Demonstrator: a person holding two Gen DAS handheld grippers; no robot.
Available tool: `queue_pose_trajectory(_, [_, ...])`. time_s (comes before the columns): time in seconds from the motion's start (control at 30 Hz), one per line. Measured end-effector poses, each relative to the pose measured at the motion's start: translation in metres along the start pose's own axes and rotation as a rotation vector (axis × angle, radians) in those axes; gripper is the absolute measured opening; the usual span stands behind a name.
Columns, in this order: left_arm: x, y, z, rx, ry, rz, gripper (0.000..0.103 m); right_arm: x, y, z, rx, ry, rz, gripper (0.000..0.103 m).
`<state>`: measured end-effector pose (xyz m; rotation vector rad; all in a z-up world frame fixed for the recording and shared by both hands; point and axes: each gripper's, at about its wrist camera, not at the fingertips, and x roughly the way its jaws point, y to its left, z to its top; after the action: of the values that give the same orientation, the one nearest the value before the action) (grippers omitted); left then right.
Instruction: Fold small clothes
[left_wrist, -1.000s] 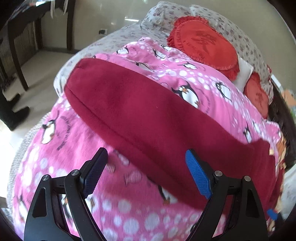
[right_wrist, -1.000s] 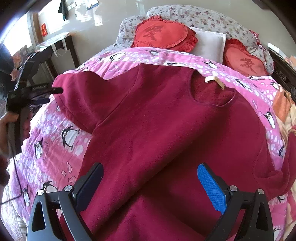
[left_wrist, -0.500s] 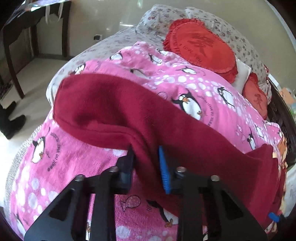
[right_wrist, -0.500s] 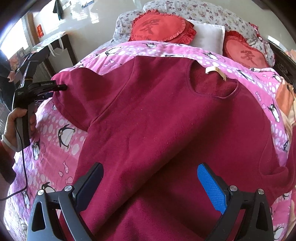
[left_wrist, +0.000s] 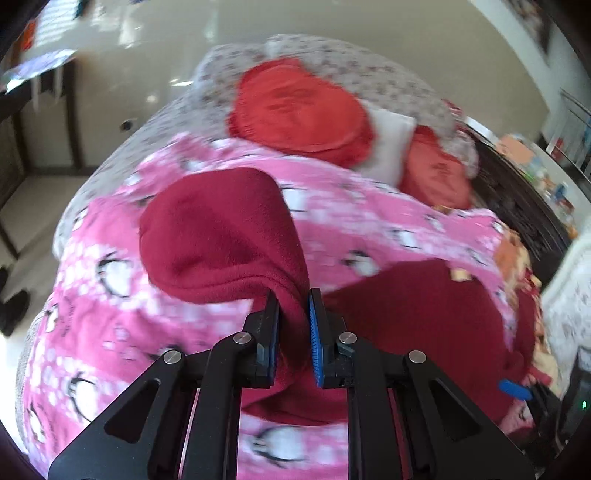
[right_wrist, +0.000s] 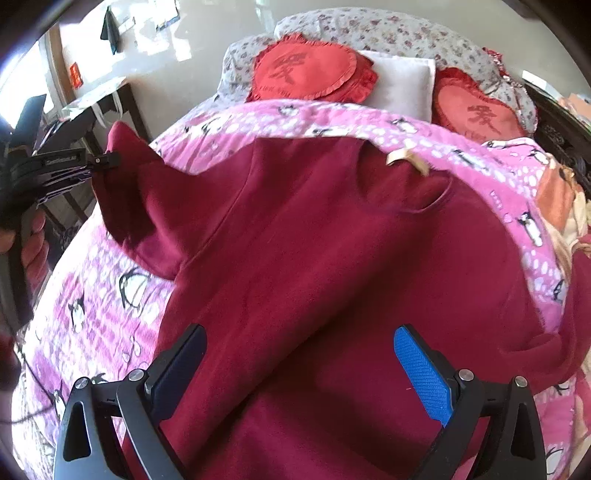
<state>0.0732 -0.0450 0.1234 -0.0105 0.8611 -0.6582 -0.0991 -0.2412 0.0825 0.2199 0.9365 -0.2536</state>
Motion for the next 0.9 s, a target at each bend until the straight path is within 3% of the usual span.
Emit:
queue_pose_trajectory(0.2, [0.001,-0.085,-0.015,0.125,0.033,-0.121,0.013,-0.014,-0.033,0.004,0.076,-0.035,-0.036,0.101])
queue_pose_trajectory(0.43, [0.054,-0.162,-0.073,0.208,0.176,-0.208,0.014,-0.031,-0.09,-0.004,0.202,-0.053,-0.093,0.101])
queue_pose_trajectory(0.53, [0.077,-0.17,-0.092,0.146,0.252,-0.289,0.017,-0.034,-0.105,-0.007,0.232,-0.049,-0.118,0.101])
queue_pose_trajectory(0.6, [0.081,-0.17,-0.098,0.121,0.287,-0.304,0.018,-0.038,-0.111,-0.008,0.237,-0.055,-0.125,0.101])
queue_pose_trajectory(0.77, [0.048,-0.163,-0.095,0.159,0.25,-0.342,0.018,-0.04,-0.11,-0.004,0.219,-0.074,-0.107,0.101])
queue_pose_trajectory(0.83, [0.03,-0.159,-0.093,0.199,0.221,-0.345,0.035,-0.038,-0.104,0.001,0.204,-0.088,-0.078,0.101])
queue_pose_trajectory(0.87, [0.021,-0.157,-0.093,0.223,0.203,-0.331,0.052,-0.036,-0.099,0.005,0.194,-0.09,-0.063,0.101])
queue_pose_trajectory(0.9, [0.011,-0.155,-0.093,0.252,0.175,-0.295,0.057,-0.033,-0.095,0.007,0.185,-0.09,-0.052,0.101])
